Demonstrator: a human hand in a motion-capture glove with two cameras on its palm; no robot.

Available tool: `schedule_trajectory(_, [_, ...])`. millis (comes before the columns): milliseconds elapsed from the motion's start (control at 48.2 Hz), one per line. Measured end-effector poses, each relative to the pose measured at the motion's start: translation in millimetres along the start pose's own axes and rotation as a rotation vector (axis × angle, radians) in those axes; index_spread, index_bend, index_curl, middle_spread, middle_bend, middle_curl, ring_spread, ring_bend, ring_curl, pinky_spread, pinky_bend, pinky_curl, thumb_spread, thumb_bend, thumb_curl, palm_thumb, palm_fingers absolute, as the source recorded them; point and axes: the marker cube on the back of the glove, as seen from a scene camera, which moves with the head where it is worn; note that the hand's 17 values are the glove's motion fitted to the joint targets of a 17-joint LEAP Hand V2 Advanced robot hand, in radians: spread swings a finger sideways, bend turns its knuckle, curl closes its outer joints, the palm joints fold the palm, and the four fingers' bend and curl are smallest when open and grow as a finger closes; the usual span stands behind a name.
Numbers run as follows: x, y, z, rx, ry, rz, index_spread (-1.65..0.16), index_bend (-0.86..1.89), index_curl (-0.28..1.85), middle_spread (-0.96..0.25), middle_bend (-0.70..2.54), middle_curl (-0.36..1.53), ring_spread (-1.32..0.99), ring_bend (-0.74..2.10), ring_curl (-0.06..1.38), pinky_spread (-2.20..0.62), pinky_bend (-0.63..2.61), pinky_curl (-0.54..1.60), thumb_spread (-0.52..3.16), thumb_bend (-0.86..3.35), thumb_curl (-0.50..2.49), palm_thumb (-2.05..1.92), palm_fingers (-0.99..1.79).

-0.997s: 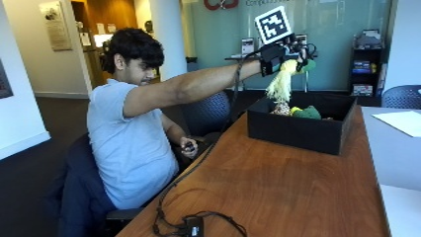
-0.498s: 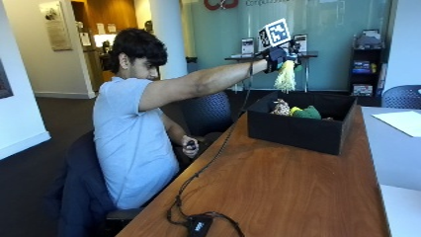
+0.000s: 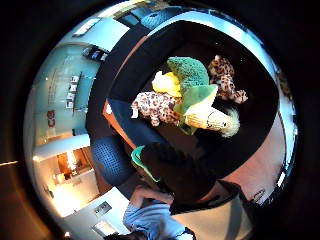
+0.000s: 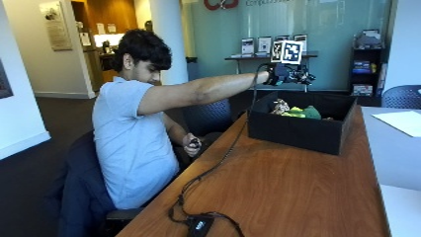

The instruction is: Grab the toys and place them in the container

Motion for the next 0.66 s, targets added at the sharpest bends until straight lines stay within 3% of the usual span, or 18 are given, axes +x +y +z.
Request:
schedule_trajectory(436, [83, 76, -26, 0.123, -0.076, 0.14, -0.31, 0.14, 0.29, -0.03, 0.12, 0.39, -0.07, 0.17, 0.29, 0.1, 0.9, 0.36, 1.2, -0.08, 0.1, -0.13, -0.19])
schedule_trajectory(664, [117, 114, -22, 0.136, -0.046, 0.115, -0.31, 0.13, 0.27, -0.03, 0.13, 0.34, -0.07, 0.19, 0.3, 0.1, 0.87, 0.35, 1.21, -0.08, 0.1, -0.12, -0.16])
